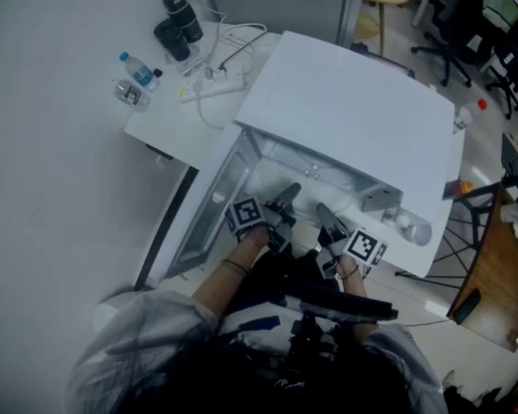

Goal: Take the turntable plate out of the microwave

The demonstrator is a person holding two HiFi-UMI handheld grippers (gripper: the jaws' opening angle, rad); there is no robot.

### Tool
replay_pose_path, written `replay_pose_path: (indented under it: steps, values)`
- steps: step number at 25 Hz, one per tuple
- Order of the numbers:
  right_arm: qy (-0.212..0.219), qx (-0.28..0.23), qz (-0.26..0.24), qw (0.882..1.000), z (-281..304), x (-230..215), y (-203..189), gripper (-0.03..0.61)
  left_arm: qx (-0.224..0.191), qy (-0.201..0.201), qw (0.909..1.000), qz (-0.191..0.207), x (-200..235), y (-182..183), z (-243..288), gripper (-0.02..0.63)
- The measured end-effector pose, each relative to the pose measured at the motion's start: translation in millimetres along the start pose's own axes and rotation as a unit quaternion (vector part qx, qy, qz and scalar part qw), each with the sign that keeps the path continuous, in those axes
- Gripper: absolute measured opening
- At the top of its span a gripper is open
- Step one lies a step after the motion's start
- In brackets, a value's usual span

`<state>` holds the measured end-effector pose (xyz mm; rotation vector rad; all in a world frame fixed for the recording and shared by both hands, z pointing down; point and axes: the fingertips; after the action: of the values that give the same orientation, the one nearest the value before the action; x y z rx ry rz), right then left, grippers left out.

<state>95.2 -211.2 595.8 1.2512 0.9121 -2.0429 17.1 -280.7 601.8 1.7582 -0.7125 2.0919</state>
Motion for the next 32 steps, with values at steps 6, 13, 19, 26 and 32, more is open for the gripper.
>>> replay_pose_path:
  steps: [6, 13, 19, 26, 32]
  values:
    - [0.003, -0.004, -0.001, 1.000, 2.0, 2.7, -2.4, 0.052, -0.024, -0.048, 0.9985, 0.007, -8.1, 17.9, 11.0, 0.105]
    - [-0.005, -0.016, -0.009, 1.000, -2.3, 9.3, -7.0, 0.081, 0.000, -0.023, 0.9985, 0.050, -13.0, 16.1, 3.5, 0.026]
    - [-0.009, -0.040, -0.001, 0.999, -10.3, 15.5, -21.0, 0.083, 0.019, -0.044, 0.9970, 0.060, -30.8, 14.2, -8.5, 0.025]
    - [0.013, -0.061, -0.009, 0.998, -21.6, 33.6, -36.9, 0.084, 0.021, -0.097, 0.9941, 0.044, -52.8, 6.8, -22.5, 0.023]
    - [0.035, -0.058, -0.024, 0.997, -33.1, 42.4, -46.9, 0.091, 0.017, -0.098, 0.9941, 0.043, -61.5, -4.0, -35.4, 0.023]
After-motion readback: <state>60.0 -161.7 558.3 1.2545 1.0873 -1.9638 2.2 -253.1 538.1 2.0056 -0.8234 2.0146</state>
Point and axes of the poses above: the fingertips, and each gripper's own axes: z forward along the fingers, x to its left, y out of its top, and after that the axes turned 6 degrees about z, right-handed
